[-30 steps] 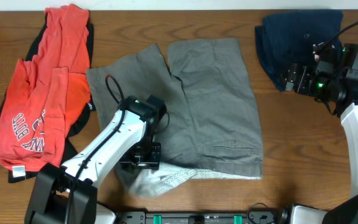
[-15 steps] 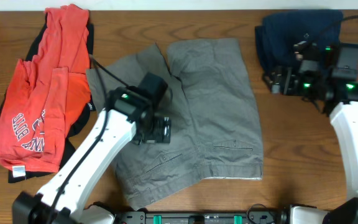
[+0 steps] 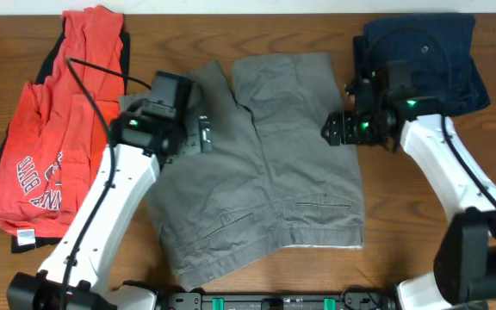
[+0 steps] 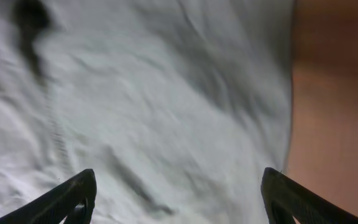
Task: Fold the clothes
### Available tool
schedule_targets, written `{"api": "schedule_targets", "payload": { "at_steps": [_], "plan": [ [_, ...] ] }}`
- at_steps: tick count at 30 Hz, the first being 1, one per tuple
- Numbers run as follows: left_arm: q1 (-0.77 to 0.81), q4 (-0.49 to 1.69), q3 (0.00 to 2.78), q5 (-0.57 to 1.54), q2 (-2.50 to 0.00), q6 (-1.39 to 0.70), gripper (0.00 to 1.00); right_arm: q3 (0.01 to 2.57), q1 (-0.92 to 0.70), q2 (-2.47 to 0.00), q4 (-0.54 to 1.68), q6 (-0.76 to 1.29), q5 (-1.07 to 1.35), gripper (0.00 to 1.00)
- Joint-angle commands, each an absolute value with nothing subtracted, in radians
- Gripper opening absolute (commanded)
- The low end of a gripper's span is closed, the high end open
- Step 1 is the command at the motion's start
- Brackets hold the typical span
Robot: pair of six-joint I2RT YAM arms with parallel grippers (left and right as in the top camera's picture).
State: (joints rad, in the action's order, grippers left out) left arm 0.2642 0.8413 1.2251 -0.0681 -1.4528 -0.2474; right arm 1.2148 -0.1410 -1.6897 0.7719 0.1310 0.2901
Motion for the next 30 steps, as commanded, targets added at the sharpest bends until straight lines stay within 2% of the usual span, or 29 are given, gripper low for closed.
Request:
{"api": "schedule_targets", "payload": {
  "at_steps": [1,8,14,23,30],
  "plan": [
    [0.218,0.822,1.236,-0.091,-1.468,-0.178,0.98,1.228,-0.157,-1.721,0.825,0.244,0.125,0.84],
    [0.188,0.773,1.236,-0.091,-1.544,-0.111,0.98,1.221,-0.157,-1.765,0.856,0.262,0.090,0.87],
    [0.188,0.745,1.236,-0.091,-1.599,-0.112,0.98,1.178,-0.157,-1.804,0.695,0.238,0.109,0.85],
    [0.188,0.742,1.235,-0.091,-1.603,-0.112,0.98,1.164,-0.158,-1.925,0.458,0.239,0.109,0.72],
    [0.188,0.749,1.235,-0.091,-1.603,-0.112,0.98,1.164,-0.157,-2.003,0.373,0.248,0.108,0.54]
  ]
}}
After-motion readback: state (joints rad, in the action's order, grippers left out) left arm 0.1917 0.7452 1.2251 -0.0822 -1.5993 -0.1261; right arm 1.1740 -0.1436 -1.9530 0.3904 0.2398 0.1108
